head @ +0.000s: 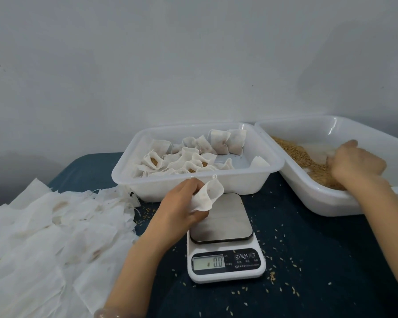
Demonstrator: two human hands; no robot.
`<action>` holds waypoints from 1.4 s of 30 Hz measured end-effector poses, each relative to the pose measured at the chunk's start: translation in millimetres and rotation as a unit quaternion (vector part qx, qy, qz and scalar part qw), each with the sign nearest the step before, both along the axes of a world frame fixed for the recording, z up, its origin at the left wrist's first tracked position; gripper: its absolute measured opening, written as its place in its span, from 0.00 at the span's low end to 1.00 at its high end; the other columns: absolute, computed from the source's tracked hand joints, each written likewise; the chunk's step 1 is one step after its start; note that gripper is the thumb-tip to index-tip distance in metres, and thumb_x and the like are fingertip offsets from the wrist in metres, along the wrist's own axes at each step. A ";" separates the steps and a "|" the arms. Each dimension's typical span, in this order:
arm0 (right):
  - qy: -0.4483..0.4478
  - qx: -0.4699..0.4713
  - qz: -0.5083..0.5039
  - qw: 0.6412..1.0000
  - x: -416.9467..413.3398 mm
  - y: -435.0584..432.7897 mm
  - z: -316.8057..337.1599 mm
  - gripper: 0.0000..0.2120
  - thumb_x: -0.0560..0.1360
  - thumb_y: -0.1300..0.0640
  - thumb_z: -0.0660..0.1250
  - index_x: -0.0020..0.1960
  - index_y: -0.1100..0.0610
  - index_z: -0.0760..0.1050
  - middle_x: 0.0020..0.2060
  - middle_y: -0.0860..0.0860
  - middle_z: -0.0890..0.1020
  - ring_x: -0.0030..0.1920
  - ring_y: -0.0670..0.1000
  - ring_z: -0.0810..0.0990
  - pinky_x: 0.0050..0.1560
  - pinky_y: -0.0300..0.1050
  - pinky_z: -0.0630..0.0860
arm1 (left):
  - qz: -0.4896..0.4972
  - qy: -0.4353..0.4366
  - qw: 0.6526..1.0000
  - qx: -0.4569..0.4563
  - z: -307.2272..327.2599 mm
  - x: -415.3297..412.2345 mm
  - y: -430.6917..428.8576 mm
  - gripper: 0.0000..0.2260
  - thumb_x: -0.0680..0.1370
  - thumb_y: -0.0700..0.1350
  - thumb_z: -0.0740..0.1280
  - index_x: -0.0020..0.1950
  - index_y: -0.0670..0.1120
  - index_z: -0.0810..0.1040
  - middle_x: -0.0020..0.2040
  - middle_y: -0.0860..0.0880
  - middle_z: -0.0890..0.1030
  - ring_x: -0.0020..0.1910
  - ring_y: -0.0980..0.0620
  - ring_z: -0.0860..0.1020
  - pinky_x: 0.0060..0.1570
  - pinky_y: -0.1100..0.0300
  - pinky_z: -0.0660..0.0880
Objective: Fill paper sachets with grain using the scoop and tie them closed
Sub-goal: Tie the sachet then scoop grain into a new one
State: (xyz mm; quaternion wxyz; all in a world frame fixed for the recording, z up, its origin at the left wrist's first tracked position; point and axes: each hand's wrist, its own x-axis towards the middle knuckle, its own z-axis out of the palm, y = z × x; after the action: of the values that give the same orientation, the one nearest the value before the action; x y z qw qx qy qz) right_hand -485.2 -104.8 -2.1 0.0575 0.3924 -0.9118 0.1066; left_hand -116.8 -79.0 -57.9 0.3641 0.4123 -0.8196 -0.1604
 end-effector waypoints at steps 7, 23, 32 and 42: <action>0.052 0.132 -0.046 0.989 -6.6 11.8 3.7 0.11 0.77 0.59 0.63 0.58 0.57 0.77 0.54 0.58 0.78 0.57 0.59 0.76 0.61 0.50 0.66 | -0.001 0.002 1.000 -0.001 2.5 0.5 1.2 0.12 0.74 0.42 0.71 0.49 0.55 0.71 0.48 0.66 0.74 0.45 0.65 0.73 0.41 0.73 0.67; -0.103 0.117 0.135 0.979 -15.0 6.2 -2.9 0.15 0.78 0.55 0.63 0.34 0.60 0.74 0.35 0.55 0.79 0.35 0.54 0.76 0.38 0.44 0.68 | -0.007 0.004 1.000 0.008 6.1 0.1 2.9 0.12 0.75 0.42 0.71 0.48 0.57 0.71 0.48 0.65 0.74 0.44 0.64 0.73 0.40 0.72 0.67; -0.076 0.018 0.060 0.995 -7.4 24.9 -3.4 0.24 0.79 0.36 0.56 0.45 0.57 0.75 0.39 0.53 0.79 0.39 0.55 0.76 0.44 0.47 0.70 | -0.010 0.010 1.000 0.009 8.8 0.4 5.3 0.15 0.76 0.42 0.70 0.43 0.59 0.67 0.44 0.68 0.74 0.41 0.64 0.72 0.39 0.72 0.67; -0.163 -0.080 0.107 0.977 -14.3 46.9 4.9 0.12 0.78 0.41 0.61 0.46 0.47 0.77 0.45 0.51 0.83 0.46 0.58 0.80 0.54 0.59 0.76 | -0.005 0.041 0.998 0.038 5.5 -3.2 3.9 0.09 0.76 0.45 0.69 0.46 0.57 0.71 0.42 0.63 0.75 0.40 0.60 0.73 0.37 0.70 0.68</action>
State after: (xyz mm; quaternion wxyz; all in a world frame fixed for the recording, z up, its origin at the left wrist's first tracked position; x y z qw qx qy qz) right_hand -499.5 -57.9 2.8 -0.0724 0.4592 -0.8500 0.2477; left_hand -120.0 -75.1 -52.4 0.3804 0.4147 -0.7995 -0.2102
